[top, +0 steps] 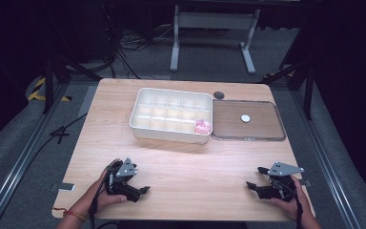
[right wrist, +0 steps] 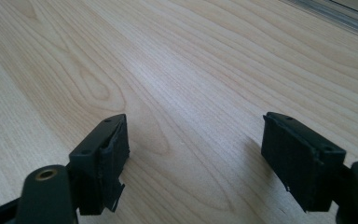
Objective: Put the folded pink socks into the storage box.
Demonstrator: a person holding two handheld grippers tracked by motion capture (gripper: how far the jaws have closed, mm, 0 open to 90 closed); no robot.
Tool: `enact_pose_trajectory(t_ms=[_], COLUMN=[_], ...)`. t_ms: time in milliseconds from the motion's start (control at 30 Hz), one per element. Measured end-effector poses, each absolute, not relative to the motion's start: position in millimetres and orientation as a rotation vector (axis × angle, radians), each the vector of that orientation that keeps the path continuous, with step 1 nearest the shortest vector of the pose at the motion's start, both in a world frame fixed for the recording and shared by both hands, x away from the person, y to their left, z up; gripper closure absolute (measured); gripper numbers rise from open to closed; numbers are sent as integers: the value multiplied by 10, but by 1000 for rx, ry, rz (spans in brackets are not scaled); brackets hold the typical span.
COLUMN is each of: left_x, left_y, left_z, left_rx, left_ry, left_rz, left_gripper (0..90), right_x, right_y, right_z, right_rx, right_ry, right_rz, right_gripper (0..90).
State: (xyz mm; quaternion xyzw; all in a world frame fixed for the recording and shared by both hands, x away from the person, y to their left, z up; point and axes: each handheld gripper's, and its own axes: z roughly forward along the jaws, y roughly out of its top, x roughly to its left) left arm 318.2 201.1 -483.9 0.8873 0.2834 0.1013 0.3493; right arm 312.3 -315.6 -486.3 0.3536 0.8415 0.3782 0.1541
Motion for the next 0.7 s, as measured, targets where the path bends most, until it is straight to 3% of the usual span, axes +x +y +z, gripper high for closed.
enact_pose_trajectory(t_ms=[700], left_x=[3188], left_y=[2003], left_z=[-4840], left_rx=[2302], left_ry=[737], left_rz=[264], left_gripper=[48], right_x=[3123], right_y=[-3156], right_z=[-4863], right_rx=[1014], right_ry=[2412], right_rz=[1085], right_gripper=[236])
